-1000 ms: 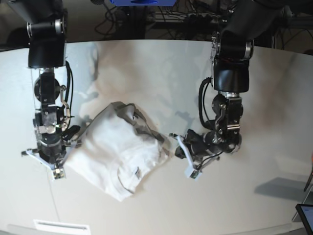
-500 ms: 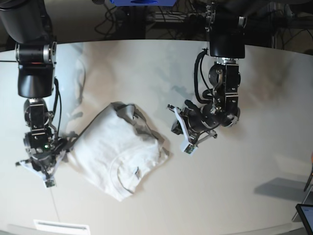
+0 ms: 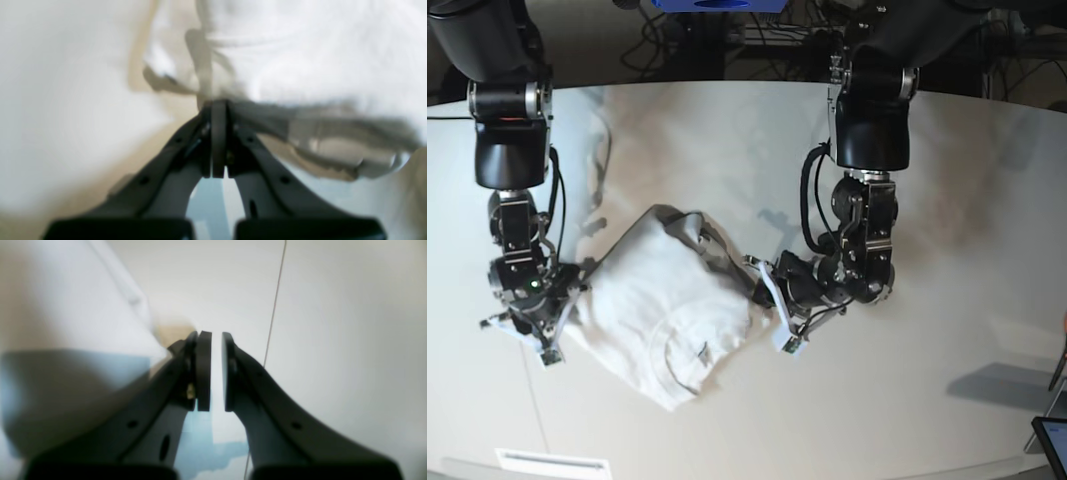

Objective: Fold the T-shirt properly
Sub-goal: 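Grasp the shirt's opposite sides with both grippers and rotate it, then push the shirt sides inward with both grippers to square it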

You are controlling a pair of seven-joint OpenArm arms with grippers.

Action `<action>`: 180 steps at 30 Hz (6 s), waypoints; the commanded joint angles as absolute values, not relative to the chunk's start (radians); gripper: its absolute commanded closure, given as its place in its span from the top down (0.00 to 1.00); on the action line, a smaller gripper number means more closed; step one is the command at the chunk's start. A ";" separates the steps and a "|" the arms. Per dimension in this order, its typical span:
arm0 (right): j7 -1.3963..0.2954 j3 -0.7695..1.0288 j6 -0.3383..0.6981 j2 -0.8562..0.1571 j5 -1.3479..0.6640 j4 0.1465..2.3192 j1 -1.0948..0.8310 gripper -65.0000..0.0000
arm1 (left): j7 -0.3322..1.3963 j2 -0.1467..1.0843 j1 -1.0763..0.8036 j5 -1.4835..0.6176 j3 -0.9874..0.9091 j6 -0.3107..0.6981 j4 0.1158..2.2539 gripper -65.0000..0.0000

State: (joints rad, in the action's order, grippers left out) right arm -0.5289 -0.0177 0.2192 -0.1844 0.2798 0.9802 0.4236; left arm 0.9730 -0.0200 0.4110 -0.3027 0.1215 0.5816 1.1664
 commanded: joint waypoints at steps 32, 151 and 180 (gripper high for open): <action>-0.575 -0.016 0.213 -0.249 0.286 1.116 0.421 0.08 | 1.061 0.030 0.286 -0.325 0.150 0.447 1.518 0.00; -0.670 -0.107 0.200 -0.168 0.285 1.428 0.124 0.08 | 0.565 -0.125 0.766 -0.209 0.220 0.329 0.522 0.00; -0.783 -0.211 0.165 -0.068 0.285 1.781 -0.097 0.08 | 0.317 -0.157 0.892 -0.182 0.223 0.302 0.354 0.00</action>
